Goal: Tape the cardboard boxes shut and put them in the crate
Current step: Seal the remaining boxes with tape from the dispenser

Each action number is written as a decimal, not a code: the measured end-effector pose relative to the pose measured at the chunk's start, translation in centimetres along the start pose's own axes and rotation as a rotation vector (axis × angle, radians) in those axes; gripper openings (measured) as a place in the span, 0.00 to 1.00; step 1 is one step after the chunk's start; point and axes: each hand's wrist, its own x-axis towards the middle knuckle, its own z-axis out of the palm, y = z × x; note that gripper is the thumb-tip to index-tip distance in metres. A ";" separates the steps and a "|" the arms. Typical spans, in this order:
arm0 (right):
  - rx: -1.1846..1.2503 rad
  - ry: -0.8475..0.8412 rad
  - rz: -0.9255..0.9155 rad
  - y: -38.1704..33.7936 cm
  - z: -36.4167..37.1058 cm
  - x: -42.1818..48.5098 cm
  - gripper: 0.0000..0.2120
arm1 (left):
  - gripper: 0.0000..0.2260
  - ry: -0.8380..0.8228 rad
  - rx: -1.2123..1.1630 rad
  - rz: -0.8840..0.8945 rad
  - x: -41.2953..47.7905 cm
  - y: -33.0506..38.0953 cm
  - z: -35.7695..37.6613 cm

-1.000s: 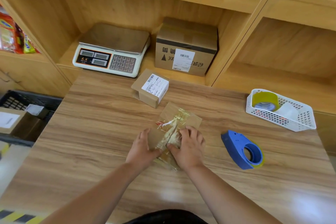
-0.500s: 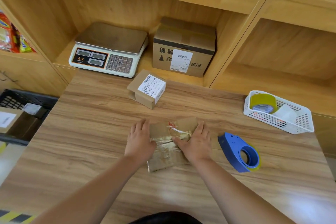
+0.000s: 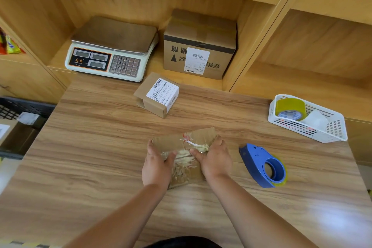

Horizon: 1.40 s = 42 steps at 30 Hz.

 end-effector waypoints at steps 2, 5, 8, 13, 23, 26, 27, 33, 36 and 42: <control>0.015 0.005 0.008 0.2 -0.3 0.2 0.48 | 0.36 -0.002 0.003 0.004 0.0 -0.1 0.1; 0.054 0.014 0.008 0.8 -0.8 0.6 0.39 | 0.30 0.008 -0.005 0.003 0.0 0.1 0.1; 0.169 -0.011 0.021 1.9 -1.4 1.3 0.32 | 0.26 0.016 -0.034 -0.002 -0.1 0.1 0.1; 0.239 -0.114 0.035 2.6 -1.5 1.5 0.28 | 0.25 0.012 -0.036 -0.030 -0.1 0.2 0.1; 0.210 -0.066 0.038 2.9 -0.5 1.9 0.20 | 0.20 0.029 -0.002 -0.021 -0.2 0.6 0.2; 0.259 -0.046 0.032 3.0 -0.5 1.9 0.20 | 0.18 0.034 -0.013 -0.024 -0.3 0.7 0.2; 0.269 -0.044 0.034 3.0 -0.6 1.8 0.21 | 0.18 0.033 -0.016 -0.025 -0.3 0.7 0.2; 0.520 -0.217 0.129 3.9 -2.3 1.4 0.24 | 0.19 -0.049 -0.187 -0.055 -0.2 0.2 -0.3; 0.544 -0.312 0.100 5.5 -3.0 0.4 0.25 | 0.20 -0.087 -0.332 -0.077 0.2 -1.0 -0.8; 0.620 -0.402 -0.052 7.4 -3.3 -2.7 0.22 | 0.22 -0.245 -0.547 -0.041 -4.0 -3.1 -1.9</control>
